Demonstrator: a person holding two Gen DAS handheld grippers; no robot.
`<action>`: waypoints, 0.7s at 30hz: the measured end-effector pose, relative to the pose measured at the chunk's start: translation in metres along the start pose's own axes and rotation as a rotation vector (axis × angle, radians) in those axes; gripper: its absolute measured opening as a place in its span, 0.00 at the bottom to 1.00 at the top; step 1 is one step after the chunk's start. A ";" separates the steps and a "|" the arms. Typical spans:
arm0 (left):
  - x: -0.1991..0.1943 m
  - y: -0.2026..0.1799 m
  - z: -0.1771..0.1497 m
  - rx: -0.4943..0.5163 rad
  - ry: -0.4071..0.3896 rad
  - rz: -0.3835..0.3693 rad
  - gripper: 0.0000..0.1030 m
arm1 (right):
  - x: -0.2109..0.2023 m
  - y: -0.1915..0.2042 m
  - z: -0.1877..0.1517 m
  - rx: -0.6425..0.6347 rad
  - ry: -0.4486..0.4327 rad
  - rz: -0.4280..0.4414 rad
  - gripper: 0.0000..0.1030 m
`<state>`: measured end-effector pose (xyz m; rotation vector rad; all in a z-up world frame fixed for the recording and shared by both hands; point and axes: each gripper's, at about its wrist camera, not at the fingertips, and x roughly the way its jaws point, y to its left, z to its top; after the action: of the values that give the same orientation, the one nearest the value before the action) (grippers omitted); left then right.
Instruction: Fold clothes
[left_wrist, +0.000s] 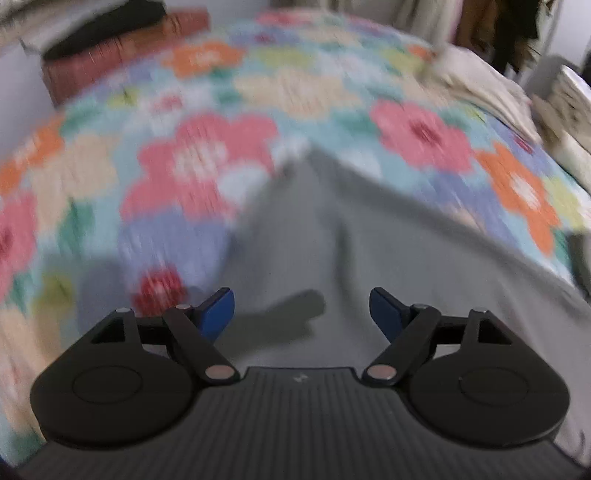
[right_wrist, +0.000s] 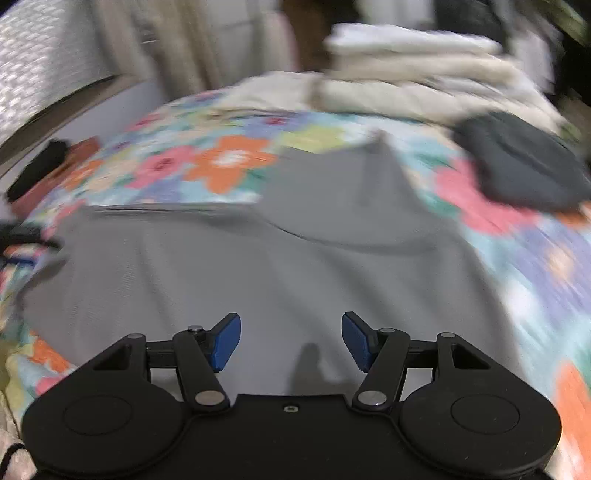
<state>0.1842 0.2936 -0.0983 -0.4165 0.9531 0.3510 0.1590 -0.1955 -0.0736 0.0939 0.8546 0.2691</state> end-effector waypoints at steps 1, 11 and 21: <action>-0.003 0.004 -0.007 -0.020 0.019 -0.028 0.79 | -0.011 -0.011 -0.009 0.041 -0.002 -0.009 0.64; -0.012 0.030 -0.045 -0.100 0.065 -0.020 0.90 | -0.049 -0.056 -0.113 0.409 -0.005 0.049 0.64; -0.009 0.084 -0.063 -0.408 0.112 -0.074 0.57 | -0.028 -0.123 -0.102 0.763 -0.244 -0.008 0.47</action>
<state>0.0957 0.3345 -0.1389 -0.8492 0.9717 0.4597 0.0887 -0.3237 -0.1427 0.8179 0.6752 -0.0890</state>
